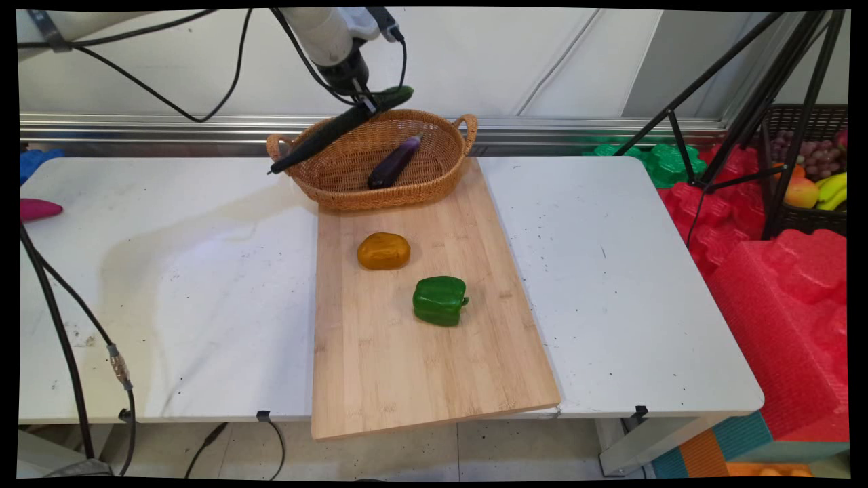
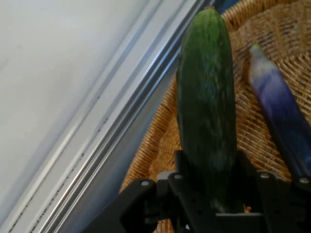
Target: Place the picked object in the vegetable basket
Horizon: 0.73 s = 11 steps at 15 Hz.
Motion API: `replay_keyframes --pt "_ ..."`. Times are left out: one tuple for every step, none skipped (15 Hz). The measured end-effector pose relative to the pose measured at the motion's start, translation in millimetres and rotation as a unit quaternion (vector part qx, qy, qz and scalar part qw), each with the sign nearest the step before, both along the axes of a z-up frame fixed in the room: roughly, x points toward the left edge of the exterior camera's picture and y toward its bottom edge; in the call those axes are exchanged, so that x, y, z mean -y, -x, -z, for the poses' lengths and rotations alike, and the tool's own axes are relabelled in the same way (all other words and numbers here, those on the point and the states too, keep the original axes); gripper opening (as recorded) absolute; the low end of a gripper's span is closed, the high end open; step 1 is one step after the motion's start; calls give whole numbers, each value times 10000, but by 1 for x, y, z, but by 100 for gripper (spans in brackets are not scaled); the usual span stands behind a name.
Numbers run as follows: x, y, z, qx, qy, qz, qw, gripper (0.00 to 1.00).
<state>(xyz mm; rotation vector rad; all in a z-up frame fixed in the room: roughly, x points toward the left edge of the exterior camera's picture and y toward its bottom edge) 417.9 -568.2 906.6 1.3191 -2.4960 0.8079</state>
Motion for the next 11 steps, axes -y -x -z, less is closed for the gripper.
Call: replay_keyframes --pt "1 1 3 16 -28 26 10000 0" --pt "1 2 7 38 -67 61 10000 0" --pt "1 2 10 53 -91 85 9999 0" --pt "2 4 13 76 -123 123 9998 0" --pt "2 4 15 89 -140 142 9998 0" --pt "2 5 18 107 -161 174 9997 100" --pt "3 6 19 119 -173 196 9996 100" --pt "2 7 21 139 -186 225 9995 100" --pt "3 8 23 160 -196 265 9993 100" --pt "2 10 25 177 -200 303 9992 100" --pt "2 11 25 185 -197 325 9991 100"
